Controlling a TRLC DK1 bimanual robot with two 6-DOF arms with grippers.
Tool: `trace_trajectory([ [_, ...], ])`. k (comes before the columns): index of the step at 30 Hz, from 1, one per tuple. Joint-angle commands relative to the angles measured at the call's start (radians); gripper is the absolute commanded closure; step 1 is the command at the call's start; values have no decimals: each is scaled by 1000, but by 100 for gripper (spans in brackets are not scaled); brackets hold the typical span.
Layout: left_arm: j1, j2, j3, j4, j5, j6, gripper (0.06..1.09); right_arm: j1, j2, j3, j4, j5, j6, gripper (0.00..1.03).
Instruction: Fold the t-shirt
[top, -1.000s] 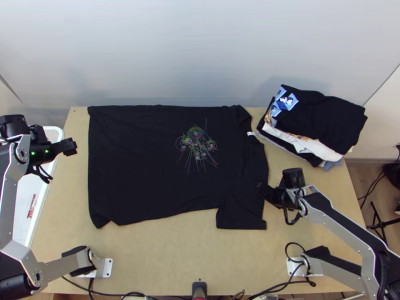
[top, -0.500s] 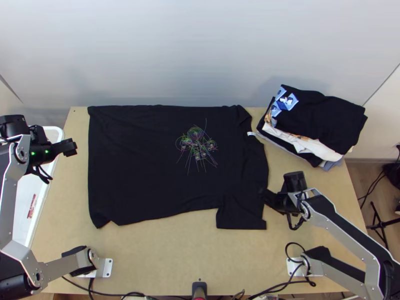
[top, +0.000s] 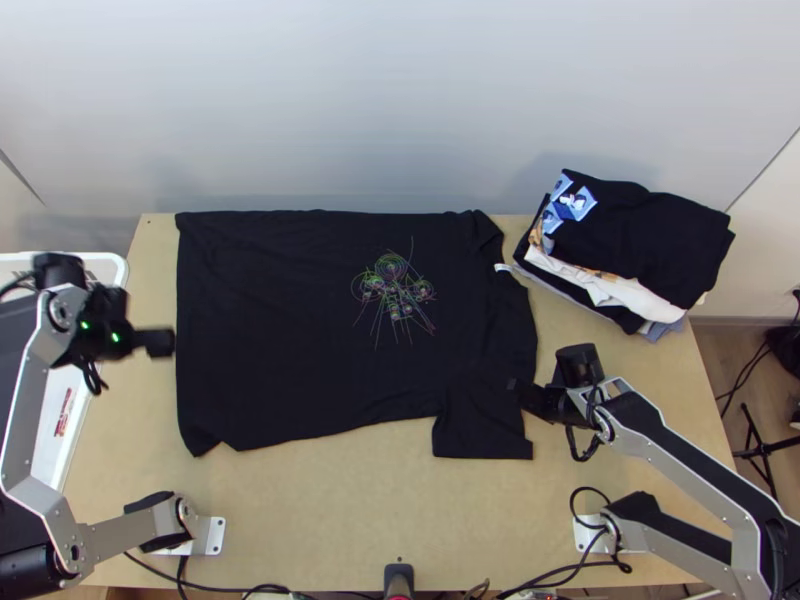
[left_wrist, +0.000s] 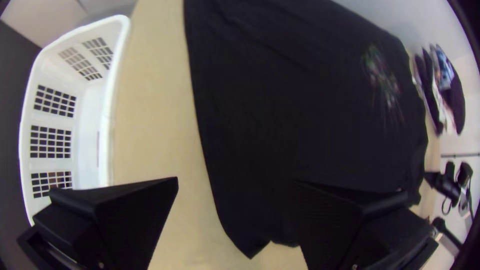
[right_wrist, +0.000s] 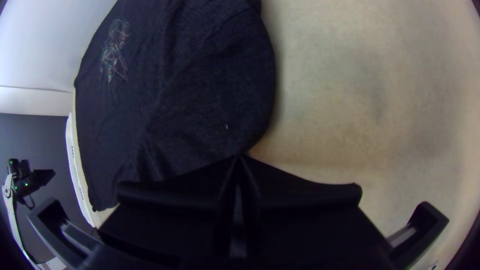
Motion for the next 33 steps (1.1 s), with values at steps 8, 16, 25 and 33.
trace_trajectory([
  [8,-33,-37,-334,-150,-58,529,10,-5,-3,-5,21,18,-12,100],
  [16,-94,-121,-464,-122,-210,636,10,-18,17,3,27,18,-15,100],
  [25,-174,-101,-482,-48,-207,598,11,-18,24,2,38,18,-14,100],
  [33,-218,-58,-481,-9,-196,553,11,-18,24,-6,38,18,-15,100],
])
